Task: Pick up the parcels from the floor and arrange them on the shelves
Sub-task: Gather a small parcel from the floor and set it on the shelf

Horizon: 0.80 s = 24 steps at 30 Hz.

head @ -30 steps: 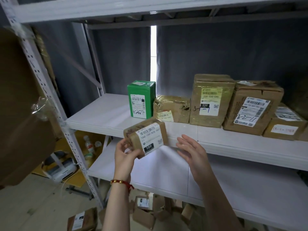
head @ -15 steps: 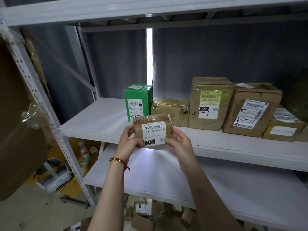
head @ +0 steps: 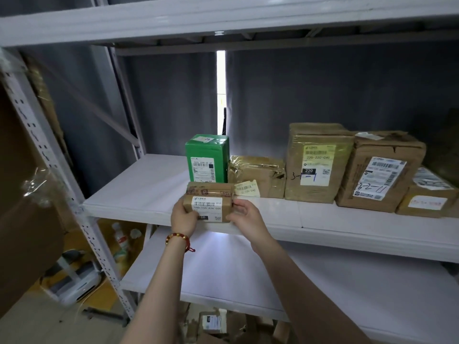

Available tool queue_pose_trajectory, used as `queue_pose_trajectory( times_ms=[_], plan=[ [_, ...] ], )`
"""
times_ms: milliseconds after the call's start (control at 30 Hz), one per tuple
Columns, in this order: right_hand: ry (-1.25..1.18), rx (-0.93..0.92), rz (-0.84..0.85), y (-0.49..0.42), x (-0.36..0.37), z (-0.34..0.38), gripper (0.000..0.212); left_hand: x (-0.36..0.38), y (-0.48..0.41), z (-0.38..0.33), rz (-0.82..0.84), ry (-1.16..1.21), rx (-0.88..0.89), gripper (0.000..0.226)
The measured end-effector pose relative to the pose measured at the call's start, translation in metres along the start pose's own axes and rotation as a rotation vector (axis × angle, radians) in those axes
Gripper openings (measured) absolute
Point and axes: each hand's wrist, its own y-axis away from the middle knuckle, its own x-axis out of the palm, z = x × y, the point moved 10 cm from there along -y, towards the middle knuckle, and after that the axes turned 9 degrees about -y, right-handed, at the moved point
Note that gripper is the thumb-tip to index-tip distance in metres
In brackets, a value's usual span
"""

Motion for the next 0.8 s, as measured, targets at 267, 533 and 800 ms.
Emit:
queue_pose_trajectory(
  times_ms=[267,533,800],
  plan=[
    [0.099,0.035,0.185,-0.029,0.105,-0.013,0.056,-0.069,-0.038,0.035,-0.291,-0.05,0.0,0.104],
    [0.084,0.084,0.222,-0.044,0.141,-0.039,0.051,-0.092,-0.054,0.039,-0.38,-0.24,-0.006,0.14],
    [0.043,0.243,0.245,-0.057,0.132,-0.047,0.049,-0.09,-0.11,0.05,-0.336,-0.363,0.021,0.123]
  ],
)
